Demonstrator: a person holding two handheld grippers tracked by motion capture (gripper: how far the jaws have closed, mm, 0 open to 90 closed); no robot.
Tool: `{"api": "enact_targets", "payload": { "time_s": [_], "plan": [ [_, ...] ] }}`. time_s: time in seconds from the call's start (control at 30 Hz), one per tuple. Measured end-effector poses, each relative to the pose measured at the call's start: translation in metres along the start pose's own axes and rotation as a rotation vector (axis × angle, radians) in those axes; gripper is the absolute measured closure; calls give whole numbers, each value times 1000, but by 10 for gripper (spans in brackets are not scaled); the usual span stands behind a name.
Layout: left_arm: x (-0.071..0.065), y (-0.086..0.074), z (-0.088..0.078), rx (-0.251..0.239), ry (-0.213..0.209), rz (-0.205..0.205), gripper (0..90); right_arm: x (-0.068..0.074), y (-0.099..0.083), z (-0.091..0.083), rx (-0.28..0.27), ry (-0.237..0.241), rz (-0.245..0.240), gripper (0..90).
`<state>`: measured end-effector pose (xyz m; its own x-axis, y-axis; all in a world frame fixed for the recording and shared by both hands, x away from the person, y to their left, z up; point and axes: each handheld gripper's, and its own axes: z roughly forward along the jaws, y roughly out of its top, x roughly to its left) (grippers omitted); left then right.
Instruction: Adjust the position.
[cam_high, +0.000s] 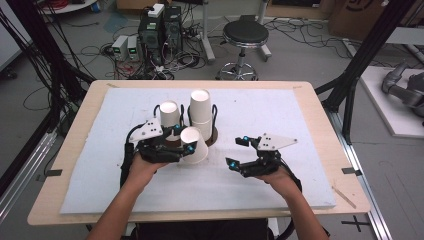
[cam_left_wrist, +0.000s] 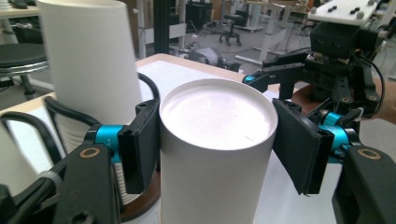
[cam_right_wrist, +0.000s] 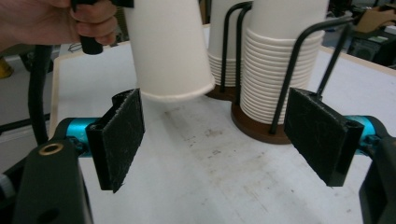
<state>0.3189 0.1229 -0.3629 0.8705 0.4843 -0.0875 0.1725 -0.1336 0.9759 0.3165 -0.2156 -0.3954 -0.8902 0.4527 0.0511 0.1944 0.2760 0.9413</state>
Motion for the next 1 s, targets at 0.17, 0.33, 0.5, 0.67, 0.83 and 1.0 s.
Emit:
{"api": "enact_targets", "payload": {
  "time_s": [0.17,0.33,0.5,0.67,0.83,1.0],
  "plan": [
    [-4,-1,6,-3,-19,2,358,4,2,6,-2,24,-24,207],
    [-8,1,12,-5,-40,13,358,7,3,16,-6,48,-27,207],
    [-13,1,18,-9,-77,23,357,9,3,26,-6,74,-29,207],
    [-18,1,23,-17,-111,31,357,13,4,32,-15,99,-40,207],
    [-21,2,27,-12,-130,40,357,14,4,36,-27,116,-35,207],
    [-24,2,32,-18,-150,38,358,17,2,44,-10,136,-50,207]
  ]
}}
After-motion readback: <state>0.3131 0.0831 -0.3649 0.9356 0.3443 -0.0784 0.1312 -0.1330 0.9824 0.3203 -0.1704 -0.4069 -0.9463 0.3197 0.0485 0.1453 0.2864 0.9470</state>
